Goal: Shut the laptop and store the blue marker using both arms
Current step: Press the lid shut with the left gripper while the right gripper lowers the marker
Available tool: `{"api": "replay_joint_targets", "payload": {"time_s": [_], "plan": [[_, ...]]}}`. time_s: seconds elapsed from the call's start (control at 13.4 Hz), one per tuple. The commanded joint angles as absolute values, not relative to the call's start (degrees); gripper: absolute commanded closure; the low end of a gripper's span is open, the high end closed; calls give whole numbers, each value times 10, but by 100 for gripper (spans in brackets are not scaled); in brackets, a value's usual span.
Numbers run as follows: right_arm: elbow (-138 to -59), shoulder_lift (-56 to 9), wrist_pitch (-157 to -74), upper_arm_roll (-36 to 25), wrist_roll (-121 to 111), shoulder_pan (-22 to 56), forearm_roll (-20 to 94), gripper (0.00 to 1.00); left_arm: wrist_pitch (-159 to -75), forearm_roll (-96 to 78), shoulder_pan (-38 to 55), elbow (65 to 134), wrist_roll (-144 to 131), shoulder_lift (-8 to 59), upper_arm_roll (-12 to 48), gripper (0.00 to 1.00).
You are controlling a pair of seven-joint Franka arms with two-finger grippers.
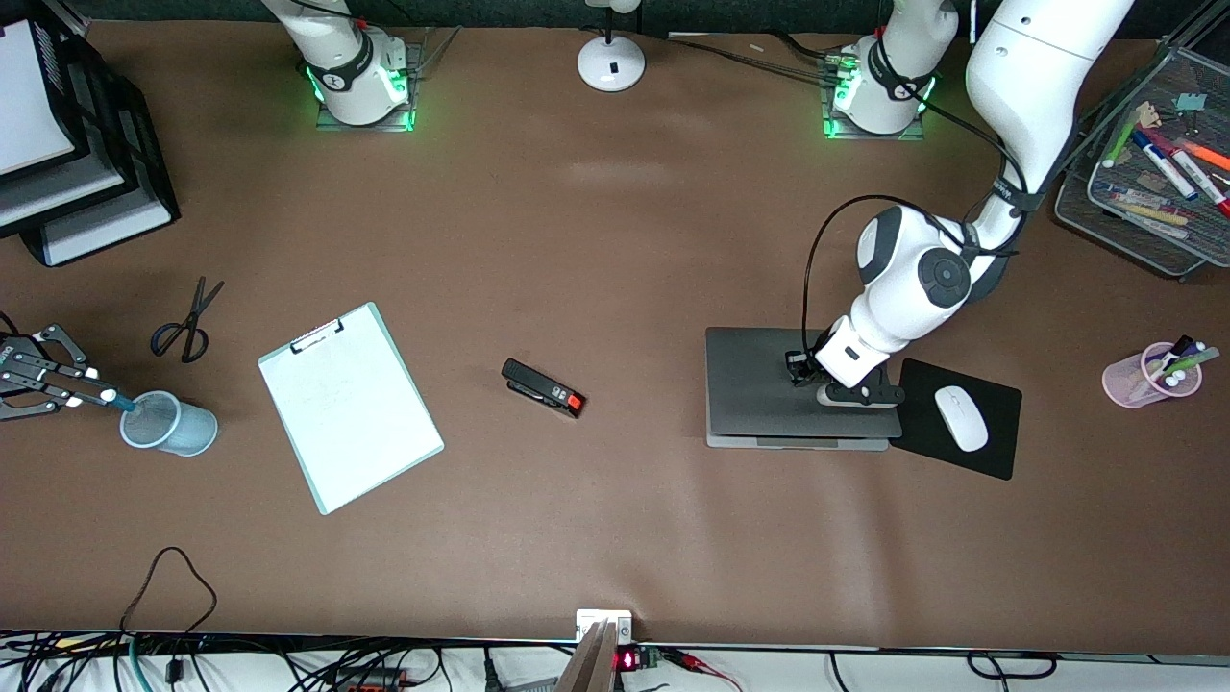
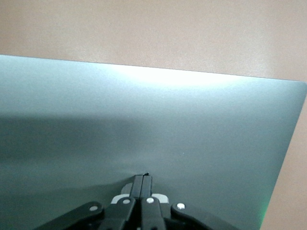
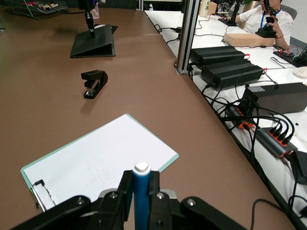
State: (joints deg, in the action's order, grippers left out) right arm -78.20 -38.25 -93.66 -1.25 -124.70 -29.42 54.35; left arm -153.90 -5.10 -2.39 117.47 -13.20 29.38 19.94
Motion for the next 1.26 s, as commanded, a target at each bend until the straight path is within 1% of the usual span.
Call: {"api": "replay_joint_targets", "payload": {"time_s": [0.0, 0.74, 0.97, 1.12, 1.19], "plan": [[-761, -403, -922, -3, -1276, -311, 574, 99, -1550, -39, -20, 1156, -127, 316, 199, 99], [-746, -449, -923, -4, -1338, -316, 578, 99, -1554, -16, -21, 1157, -127, 336, 199, 99], [-725, -464, -924, -4, -1353, -318, 578, 99, -1557, -16, -21, 1158, -127, 344, 199, 99], [-716, -477, -924, -4, -1354, -321, 578, 99, -1557, -16, -21, 1158, -127, 344, 200, 96], [-709, -485, -925, -4, -1356, -325, 578, 99, -1557, -16, -21, 1158, -127, 342, 200, 96]]}}
